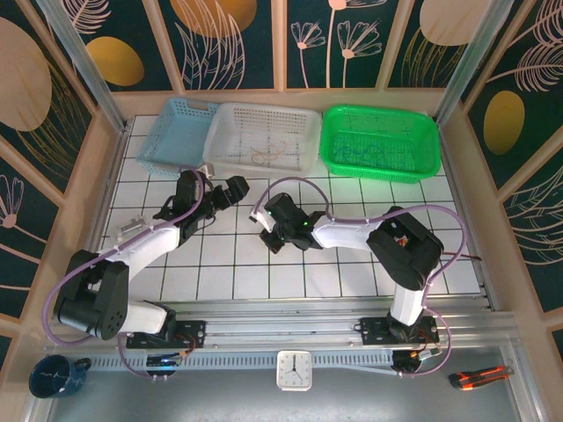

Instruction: Untangle the cables

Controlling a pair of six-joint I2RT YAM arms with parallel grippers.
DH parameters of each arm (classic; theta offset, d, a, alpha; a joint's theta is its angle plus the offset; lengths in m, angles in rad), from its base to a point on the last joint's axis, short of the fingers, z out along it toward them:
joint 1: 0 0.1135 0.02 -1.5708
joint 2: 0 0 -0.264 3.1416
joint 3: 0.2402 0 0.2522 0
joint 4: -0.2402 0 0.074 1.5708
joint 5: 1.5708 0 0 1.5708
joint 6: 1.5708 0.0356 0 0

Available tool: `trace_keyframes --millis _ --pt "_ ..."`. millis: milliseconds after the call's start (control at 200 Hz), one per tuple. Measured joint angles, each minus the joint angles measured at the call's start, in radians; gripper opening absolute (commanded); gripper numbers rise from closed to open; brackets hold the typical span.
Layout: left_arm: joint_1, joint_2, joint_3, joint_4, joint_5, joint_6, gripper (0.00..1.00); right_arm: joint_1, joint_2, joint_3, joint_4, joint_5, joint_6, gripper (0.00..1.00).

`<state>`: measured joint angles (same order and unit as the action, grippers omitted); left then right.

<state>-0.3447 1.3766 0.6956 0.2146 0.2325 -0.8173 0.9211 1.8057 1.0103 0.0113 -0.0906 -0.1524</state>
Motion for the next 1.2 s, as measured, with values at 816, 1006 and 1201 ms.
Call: trace_keyframes --millis 816,1006,1201 --pt "0.000 0.003 -0.112 0.090 0.052 -0.050 0.99 -0.066 -0.112 -0.053 0.060 -0.069 0.065 0.46" --pt "0.000 0.003 -0.113 0.100 0.056 -0.053 0.99 -0.053 -0.052 -0.038 0.059 -0.069 0.065 0.47" --pt "0.000 0.003 -0.114 0.104 0.056 -0.058 0.99 -0.048 -0.035 -0.035 0.060 -0.069 0.078 0.47"
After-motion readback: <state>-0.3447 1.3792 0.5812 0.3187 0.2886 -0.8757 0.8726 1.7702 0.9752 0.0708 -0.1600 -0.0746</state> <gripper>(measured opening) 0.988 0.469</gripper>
